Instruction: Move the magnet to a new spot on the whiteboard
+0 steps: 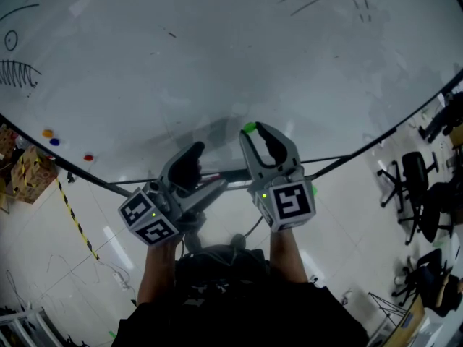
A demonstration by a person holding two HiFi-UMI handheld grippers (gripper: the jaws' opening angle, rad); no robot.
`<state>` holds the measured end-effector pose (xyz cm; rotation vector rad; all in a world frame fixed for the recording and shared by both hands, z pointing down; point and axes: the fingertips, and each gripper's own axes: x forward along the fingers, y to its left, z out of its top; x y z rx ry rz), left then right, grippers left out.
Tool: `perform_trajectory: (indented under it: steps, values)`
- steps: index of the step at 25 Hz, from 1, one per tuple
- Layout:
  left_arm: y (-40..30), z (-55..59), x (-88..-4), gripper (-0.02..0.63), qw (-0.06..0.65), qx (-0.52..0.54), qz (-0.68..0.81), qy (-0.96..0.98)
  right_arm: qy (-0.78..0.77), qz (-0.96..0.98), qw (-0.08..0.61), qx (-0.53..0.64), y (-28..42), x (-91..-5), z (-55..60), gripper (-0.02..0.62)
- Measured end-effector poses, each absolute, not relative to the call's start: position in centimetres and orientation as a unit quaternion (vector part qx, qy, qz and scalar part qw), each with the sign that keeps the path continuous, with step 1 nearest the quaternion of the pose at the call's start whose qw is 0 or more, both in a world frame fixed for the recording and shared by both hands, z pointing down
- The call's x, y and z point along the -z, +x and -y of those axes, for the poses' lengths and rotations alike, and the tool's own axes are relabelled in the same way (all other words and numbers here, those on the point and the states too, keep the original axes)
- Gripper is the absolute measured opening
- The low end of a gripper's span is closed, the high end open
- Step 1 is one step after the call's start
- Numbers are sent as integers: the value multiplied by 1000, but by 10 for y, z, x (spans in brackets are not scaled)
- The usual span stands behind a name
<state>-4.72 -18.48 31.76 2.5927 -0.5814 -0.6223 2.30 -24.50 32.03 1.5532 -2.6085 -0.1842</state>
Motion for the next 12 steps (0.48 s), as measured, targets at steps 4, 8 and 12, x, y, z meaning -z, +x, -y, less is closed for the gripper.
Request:
perform_trajectory:
  steps: [4, 8, 12]
  values:
    - [-52, 185, -318, 402, 201, 222, 213, 930, 521, 848, 60, 71, 20, -322, 250, 150]
    - [-58, 186, -318, 402, 199, 222, 218, 929, 541, 831, 82, 101, 18, -321, 255, 150]
    - [-60, 186, -318, 402, 198, 222, 218, 929, 558, 813, 108, 129, 15, -322, 259, 152]
